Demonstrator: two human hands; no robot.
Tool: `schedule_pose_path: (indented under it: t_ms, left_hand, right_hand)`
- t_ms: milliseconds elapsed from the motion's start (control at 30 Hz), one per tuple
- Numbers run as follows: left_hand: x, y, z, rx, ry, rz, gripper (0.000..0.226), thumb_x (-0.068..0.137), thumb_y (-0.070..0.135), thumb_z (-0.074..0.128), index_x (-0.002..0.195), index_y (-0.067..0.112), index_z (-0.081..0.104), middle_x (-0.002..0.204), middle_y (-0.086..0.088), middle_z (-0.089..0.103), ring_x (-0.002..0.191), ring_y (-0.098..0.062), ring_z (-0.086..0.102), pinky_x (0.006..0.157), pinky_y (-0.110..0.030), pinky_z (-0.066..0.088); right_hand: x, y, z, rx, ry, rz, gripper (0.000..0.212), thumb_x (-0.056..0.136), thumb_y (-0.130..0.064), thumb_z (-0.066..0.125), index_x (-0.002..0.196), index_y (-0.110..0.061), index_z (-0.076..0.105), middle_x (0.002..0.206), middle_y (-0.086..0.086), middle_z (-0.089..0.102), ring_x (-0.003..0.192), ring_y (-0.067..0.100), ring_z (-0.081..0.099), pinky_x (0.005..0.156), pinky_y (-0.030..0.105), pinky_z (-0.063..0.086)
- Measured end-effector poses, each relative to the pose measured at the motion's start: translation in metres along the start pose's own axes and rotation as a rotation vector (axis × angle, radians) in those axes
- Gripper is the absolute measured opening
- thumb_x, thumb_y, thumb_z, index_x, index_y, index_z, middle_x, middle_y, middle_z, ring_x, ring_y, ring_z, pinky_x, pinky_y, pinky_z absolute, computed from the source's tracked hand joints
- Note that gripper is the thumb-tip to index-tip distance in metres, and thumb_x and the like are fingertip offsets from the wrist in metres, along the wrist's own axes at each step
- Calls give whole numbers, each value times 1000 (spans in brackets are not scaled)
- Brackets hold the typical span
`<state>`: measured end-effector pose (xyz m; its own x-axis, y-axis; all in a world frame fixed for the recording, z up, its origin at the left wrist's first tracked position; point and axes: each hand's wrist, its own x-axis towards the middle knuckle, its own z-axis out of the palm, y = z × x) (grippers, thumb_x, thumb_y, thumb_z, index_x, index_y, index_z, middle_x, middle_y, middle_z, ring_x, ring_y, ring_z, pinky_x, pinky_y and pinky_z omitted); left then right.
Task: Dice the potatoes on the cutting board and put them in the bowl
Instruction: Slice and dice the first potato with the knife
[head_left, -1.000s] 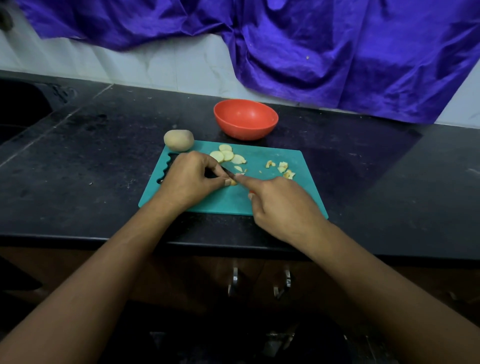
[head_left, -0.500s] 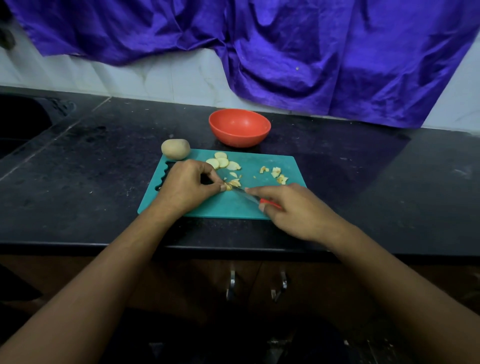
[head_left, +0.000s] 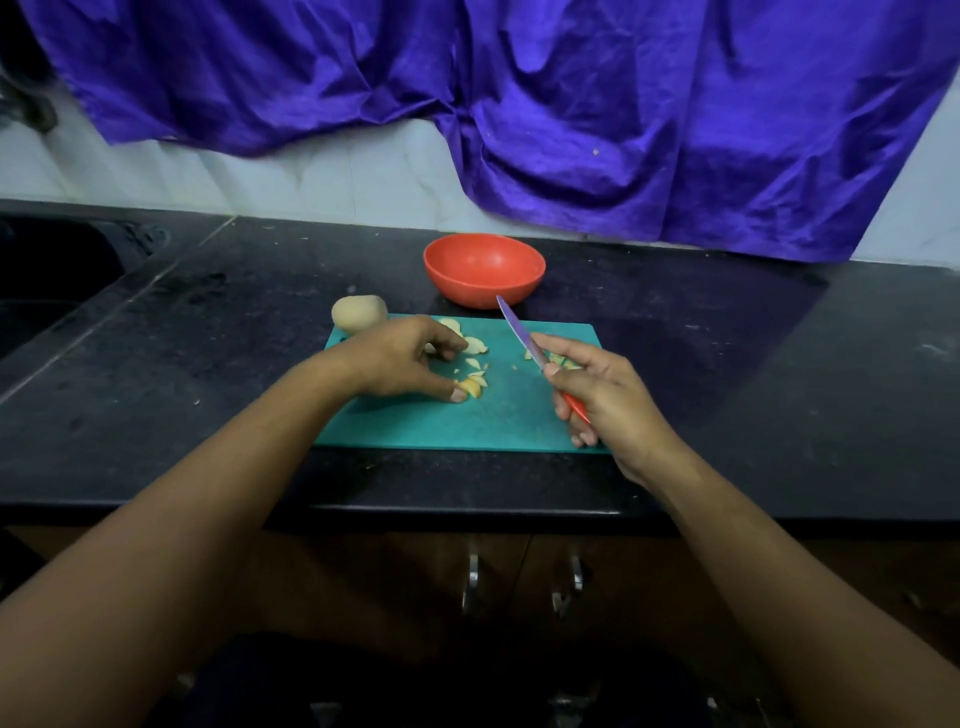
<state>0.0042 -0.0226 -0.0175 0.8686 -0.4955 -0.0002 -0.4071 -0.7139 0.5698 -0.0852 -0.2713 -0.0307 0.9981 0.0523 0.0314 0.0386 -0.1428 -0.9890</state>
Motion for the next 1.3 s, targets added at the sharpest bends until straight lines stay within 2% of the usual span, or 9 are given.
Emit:
schedule_pose_path:
  t_ms: [233, 400, 567, 667, 767, 833, 933, 1133, 1300]
  left_hand:
    - [4, 7, 3, 14, 2, 79, 34, 76, 39, 89, 107, 30, 77, 96, 17, 66, 75, 17, 57, 70, -7, 40]
    - [-9, 2, 18, 30, 204, 75, 25, 75, 54, 85, 88, 34, 76, 86, 13, 70, 71, 5, 59, 69, -29, 51]
    - [-17, 6, 38, 125, 422, -42, 32, 75, 66, 78, 80, 35, 72, 76, 17, 67, 70, 1, 61, 61, -29, 49]
    - [-19, 10, 41, 157, 443, -59, 31, 75, 64, 78, 84, 35, 74, 76, 17, 66, 71, 0, 61, 62, -29, 49]
    - [-23, 4, 31, 58, 321, -44, 35, 75, 59, 83, 101, 35, 77, 82, 15, 69, 72, -2, 63, 68, -32, 53]
    - [-26, -2, 23, -80, 224, -19, 41, 76, 48, 87, 113, 31, 77, 86, 13, 71, 70, 0, 62, 69, -21, 50]
    - [-26, -3, 18, -106, 182, -1, 36, 78, 35, 88, 113, 31, 77, 89, 11, 73, 68, 5, 61, 64, -7, 42]
    - [-25, -1, 30, -118, 309, -17, 20, 78, 38, 87, 96, 33, 80, 78, 15, 74, 66, 2, 64, 65, -22, 50]
    - [-29, 6, 38, -40, 416, -70, 20, 77, 44, 86, 93, 34, 79, 75, 18, 71, 68, 3, 64, 63, -24, 48]
  right_hand:
    - [-3, 1, 1, -15, 22, -39, 37, 105, -17, 56, 138, -33, 62, 63, 6, 55, 41, 10, 39, 43, 28, 37]
    - [-3, 0, 3, -29, 24, -39, 38, 105, -17, 56, 139, -32, 62, 62, 6, 55, 41, 9, 39, 43, 27, 36]
    - [-2, 0, 6, -87, 37, -22, 38, 106, -18, 55, 140, -32, 60, 61, 4, 54, 42, 9, 39, 42, 26, 36]
    - [-2, -5, 10, -289, 59, -24, 38, 105, -22, 56, 142, -34, 60, 64, -1, 58, 47, 5, 48, 47, 27, 42]
    - [-11, -12, 14, -763, 68, -83, 42, 104, -30, 55, 145, -40, 55, 111, -6, 72, 88, 11, 67, 77, 33, 56]
    - [-19, -15, 17, -1031, 68, -111, 44, 104, -32, 51, 146, -43, 51, 127, -2, 67, 96, 15, 64, 76, 34, 53]
    - [-25, -19, 24, -1156, 30, -112, 45, 105, -33, 47, 149, -43, 47, 118, -2, 67, 81, 11, 55, 67, 31, 44]
    - [-17, -24, 41, -1258, -60, -177, 47, 106, -35, 43, 151, -45, 41, 102, 0, 63, 90, 19, 58, 73, 38, 50]
    - [-1, -23, 38, -1295, -126, -214, 48, 106, -33, 42, 152, -46, 40, 110, 4, 66, 105, 26, 63, 82, 41, 53]
